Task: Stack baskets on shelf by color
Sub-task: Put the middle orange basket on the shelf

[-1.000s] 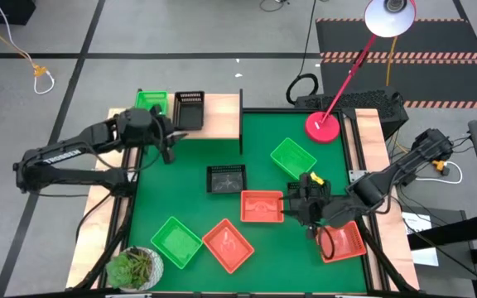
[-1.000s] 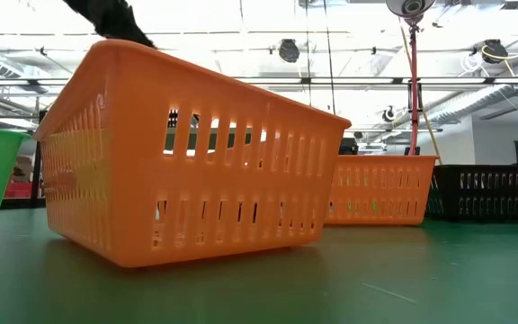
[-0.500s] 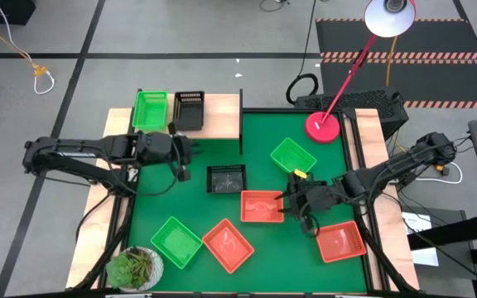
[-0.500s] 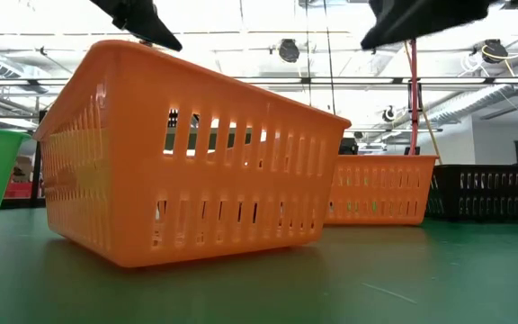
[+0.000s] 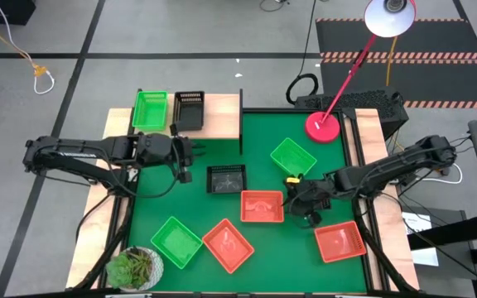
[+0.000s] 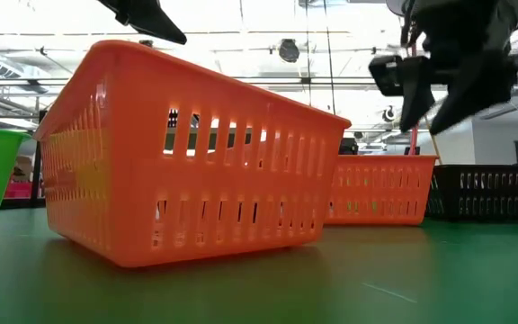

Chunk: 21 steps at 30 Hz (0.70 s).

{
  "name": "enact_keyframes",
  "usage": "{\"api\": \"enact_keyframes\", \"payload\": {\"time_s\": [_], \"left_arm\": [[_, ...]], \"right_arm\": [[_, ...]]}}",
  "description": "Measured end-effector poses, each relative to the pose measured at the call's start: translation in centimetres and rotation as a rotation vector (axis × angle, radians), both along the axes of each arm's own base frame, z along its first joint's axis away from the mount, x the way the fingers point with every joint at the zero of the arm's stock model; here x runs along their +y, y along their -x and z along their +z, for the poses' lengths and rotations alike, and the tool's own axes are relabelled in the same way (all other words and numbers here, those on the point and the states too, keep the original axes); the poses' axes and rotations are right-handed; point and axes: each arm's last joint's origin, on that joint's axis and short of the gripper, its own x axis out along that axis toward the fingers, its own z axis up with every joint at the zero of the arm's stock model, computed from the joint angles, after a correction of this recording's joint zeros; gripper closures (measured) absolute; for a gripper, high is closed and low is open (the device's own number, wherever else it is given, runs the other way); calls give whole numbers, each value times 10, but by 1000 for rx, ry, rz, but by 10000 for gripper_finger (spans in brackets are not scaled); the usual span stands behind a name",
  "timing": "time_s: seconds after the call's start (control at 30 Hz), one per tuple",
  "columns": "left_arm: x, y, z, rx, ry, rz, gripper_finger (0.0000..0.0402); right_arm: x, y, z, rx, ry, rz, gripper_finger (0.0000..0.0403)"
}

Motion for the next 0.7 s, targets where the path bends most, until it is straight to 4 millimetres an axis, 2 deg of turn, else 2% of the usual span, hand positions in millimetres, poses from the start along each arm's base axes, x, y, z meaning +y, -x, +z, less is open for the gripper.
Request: {"api": "enact_keyframes", "payload": {"time_s": [0.3, 0.57, 0.7], "left_arm": [[-1, 0, 0, -2, 20, 1, 314], [-4, 0, 0, 0, 12, -20, 314], [-4, 0, 0, -1, 12, -19, 314]], "right_arm": [[3, -10, -28, 101, 88, 80, 286], [3, -12, -28, 69, 123, 133, 289], [4, -13, -29, 64, 122, 133, 310]]}}
